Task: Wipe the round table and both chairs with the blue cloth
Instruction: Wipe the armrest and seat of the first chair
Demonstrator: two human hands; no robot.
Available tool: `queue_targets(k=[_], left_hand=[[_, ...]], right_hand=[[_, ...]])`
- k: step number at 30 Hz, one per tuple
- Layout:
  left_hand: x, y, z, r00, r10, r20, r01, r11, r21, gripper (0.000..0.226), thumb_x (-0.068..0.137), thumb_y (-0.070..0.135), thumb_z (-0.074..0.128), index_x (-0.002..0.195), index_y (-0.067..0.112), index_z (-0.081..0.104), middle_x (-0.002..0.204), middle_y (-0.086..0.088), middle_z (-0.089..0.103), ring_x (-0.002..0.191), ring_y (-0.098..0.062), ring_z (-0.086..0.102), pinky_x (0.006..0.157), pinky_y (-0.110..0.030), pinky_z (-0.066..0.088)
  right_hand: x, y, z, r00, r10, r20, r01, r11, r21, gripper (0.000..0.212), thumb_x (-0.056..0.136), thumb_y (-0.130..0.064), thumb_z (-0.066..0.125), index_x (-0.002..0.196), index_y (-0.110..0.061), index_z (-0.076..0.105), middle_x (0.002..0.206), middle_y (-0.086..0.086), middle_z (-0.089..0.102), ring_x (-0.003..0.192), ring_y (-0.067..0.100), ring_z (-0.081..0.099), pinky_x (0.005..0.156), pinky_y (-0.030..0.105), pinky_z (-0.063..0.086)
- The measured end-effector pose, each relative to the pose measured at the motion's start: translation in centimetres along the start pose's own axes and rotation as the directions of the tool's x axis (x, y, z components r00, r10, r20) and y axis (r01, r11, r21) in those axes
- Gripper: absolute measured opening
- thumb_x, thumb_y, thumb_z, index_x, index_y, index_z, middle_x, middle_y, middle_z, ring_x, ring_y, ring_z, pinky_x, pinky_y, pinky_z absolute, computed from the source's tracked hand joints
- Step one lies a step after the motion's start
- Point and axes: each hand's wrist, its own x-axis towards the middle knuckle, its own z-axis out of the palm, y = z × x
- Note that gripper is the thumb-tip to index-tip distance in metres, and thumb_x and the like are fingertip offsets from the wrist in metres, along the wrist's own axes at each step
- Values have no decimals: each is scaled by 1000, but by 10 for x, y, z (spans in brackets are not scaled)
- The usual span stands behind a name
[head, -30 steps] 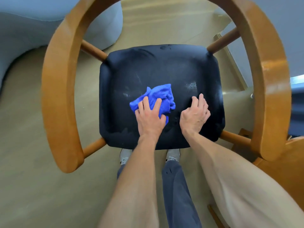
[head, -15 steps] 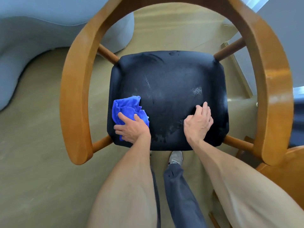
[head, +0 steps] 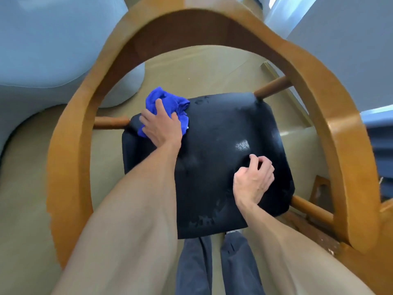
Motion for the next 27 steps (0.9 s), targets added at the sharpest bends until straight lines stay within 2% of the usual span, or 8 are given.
queue_targets(k=[3,6,10,19,21,24,25,27], left_hand=[[14,48,11,979,180,92,-184,982,31,51,93,33,56,142,26,40,129,-13,44,119,-32,43,92,-42,40],[-2,99,31,916,364,169,-371,929,8,53,92,37,57,142,28,42,126,-11,46,115,-30,45,92,-40,41],[-43,138,57,871,462,168,-472,881,25,55,88,39,60,140,31,44,126,-9,46,115,-28,44,86,-40,41],[-93,124,65,742,633,221,-651,759,7,60,85,35,60,142,33,42,135,-3,45,120,-27,40,87,-40,43],[-105,111,61,707,663,247,-684,729,1,59,83,33,62,139,33,45,135,-3,46,120,-27,41,86,-41,45],[-132,75,53,608,746,272,-780,625,30,59,78,30,67,135,33,50,139,-8,46,119,-28,45,82,-40,45],[-145,57,52,616,741,267,-773,633,27,59,76,28,69,132,32,52,137,-10,47,118,-29,46,79,-40,44],[-176,19,51,732,643,225,-661,751,7,59,72,26,72,127,29,54,132,-12,50,115,-29,48,74,-39,43]], right_hand=[[6,-8,3,997,71,23,-71,997,2,39,78,-2,52,115,-12,60,118,10,50,111,29,46,93,42,42],[20,-11,2,986,154,60,-155,988,23,35,72,-5,51,105,-14,60,110,7,49,103,26,43,89,40,41],[37,-5,2,980,183,82,-186,982,23,30,69,-4,51,96,-17,56,103,3,51,95,22,40,83,39,40],[22,16,-4,1000,29,1,-29,999,40,44,76,7,50,114,-11,62,107,7,56,96,24,49,78,39,44],[19,23,-10,994,106,-26,-104,993,60,45,77,5,48,117,-11,61,110,8,57,100,27,50,81,40,42],[10,35,-21,945,324,-54,-313,938,147,45,80,0,45,121,-8,61,117,14,59,109,35,50,87,42,37],[4,39,-24,936,348,-51,-336,927,165,45,80,-1,44,121,-7,61,117,16,60,110,37,51,88,43,36],[-11,46,-30,943,330,-34,-319,932,171,45,80,-3,43,121,-6,62,118,17,61,110,39,50,89,44,36]])
